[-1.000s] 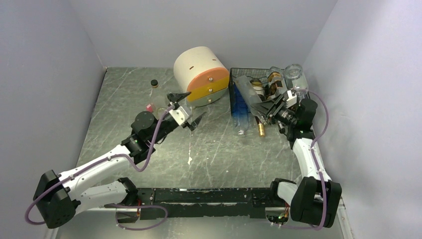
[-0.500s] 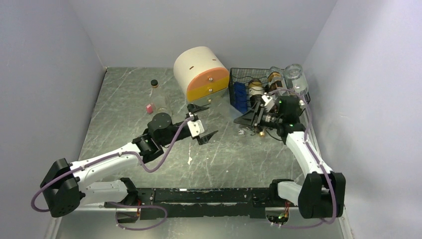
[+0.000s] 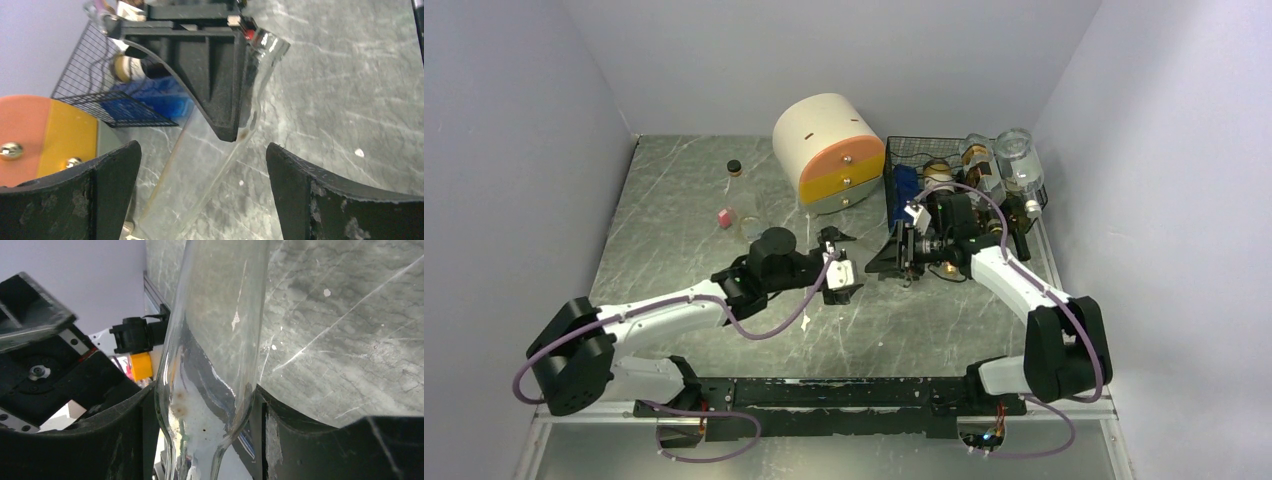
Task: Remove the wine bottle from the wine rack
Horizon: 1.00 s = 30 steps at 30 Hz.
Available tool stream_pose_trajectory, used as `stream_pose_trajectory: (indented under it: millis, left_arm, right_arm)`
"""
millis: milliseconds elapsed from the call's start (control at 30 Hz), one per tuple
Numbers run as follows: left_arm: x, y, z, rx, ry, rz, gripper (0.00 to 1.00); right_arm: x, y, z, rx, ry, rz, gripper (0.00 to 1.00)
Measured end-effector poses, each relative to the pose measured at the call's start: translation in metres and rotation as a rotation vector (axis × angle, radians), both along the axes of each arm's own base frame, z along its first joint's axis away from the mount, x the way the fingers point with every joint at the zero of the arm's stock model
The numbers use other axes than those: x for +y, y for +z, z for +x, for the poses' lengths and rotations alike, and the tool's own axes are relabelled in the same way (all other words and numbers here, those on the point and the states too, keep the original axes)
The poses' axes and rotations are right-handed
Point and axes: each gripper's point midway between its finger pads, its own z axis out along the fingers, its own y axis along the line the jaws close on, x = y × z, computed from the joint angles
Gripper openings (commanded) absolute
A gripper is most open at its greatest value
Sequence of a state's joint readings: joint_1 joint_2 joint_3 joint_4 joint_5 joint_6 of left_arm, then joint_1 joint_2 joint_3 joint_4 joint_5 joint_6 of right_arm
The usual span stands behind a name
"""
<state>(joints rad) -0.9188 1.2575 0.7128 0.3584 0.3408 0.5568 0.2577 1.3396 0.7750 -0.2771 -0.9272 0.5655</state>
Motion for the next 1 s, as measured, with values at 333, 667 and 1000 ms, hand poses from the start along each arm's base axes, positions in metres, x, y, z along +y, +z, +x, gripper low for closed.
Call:
stream_pose_trajectory:
  millis: [333,667,1000]
  left_arm:
    - [-0.005,-0.050,-0.008,0.067,-0.051,0.129,0.98]
    - [-0.019,-0.064,-0.020,0.085,-0.096,0.178,0.90]
    - [-0.024,-0.066,-0.021,0.082,-0.096,0.205,0.74]
  right_arm:
    - [0.005,-0.008,-0.009,-0.026,0.091,-0.061,0.03]
    - [0.014,-0.017,-0.022,-0.029,0.173,-0.113,0.02]
    - [0.024,-0.018,-0.029,-0.044,0.212,-0.149,0.04]
